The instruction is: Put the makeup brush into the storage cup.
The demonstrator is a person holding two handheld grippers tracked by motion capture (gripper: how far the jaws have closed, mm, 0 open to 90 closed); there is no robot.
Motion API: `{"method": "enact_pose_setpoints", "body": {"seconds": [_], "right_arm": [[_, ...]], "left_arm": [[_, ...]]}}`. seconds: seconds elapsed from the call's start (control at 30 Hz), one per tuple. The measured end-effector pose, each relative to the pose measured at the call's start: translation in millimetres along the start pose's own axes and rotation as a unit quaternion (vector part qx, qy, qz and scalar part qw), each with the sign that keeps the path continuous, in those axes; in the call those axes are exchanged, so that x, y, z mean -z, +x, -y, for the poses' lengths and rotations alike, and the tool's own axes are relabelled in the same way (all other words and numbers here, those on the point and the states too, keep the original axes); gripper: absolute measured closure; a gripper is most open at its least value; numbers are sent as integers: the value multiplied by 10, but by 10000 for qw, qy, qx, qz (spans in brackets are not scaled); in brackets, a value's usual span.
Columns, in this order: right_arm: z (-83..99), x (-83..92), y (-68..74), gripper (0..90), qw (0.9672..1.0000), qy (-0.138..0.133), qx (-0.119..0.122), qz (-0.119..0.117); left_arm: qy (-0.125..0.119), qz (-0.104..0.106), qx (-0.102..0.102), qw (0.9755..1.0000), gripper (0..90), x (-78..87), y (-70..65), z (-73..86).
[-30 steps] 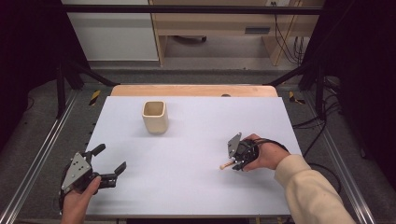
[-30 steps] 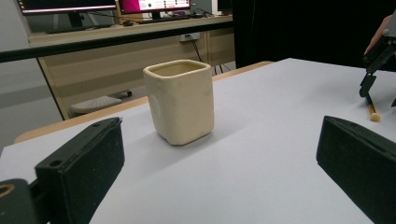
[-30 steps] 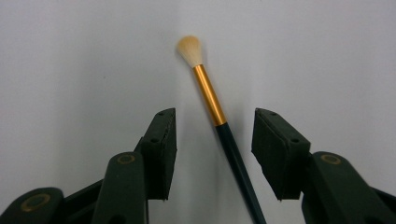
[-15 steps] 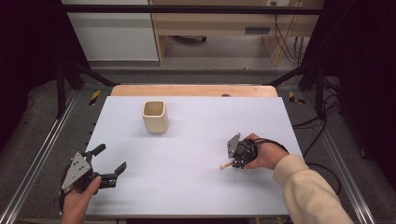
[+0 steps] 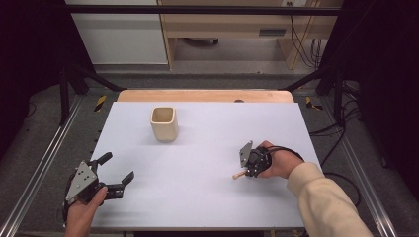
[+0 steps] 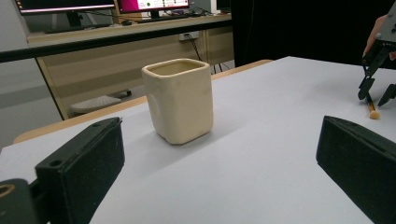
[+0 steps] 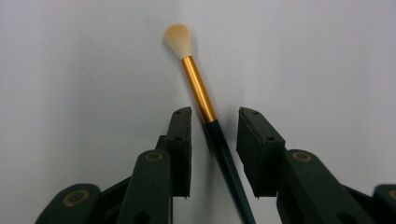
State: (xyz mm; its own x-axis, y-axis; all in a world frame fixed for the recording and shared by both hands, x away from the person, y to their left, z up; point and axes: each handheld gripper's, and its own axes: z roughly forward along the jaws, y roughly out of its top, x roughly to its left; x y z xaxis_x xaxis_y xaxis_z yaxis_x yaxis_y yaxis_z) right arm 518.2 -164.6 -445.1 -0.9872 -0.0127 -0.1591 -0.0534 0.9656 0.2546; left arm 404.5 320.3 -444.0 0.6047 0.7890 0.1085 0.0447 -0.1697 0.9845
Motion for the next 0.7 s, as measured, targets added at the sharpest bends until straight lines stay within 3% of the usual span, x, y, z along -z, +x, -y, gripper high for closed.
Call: {"method": "enact_pose_setpoints", "body": {"seconds": [0.43,0.7], "right_arm": [[-6,-15,0,667,10000,39,-30,-29],[-4,-12,13,744,9999,48,3,-104]], "left_arm": [[6,-7,-62,10000,7,1,-3,-1],[9,-6,-45,10000,7,2,-2,-2]]}}
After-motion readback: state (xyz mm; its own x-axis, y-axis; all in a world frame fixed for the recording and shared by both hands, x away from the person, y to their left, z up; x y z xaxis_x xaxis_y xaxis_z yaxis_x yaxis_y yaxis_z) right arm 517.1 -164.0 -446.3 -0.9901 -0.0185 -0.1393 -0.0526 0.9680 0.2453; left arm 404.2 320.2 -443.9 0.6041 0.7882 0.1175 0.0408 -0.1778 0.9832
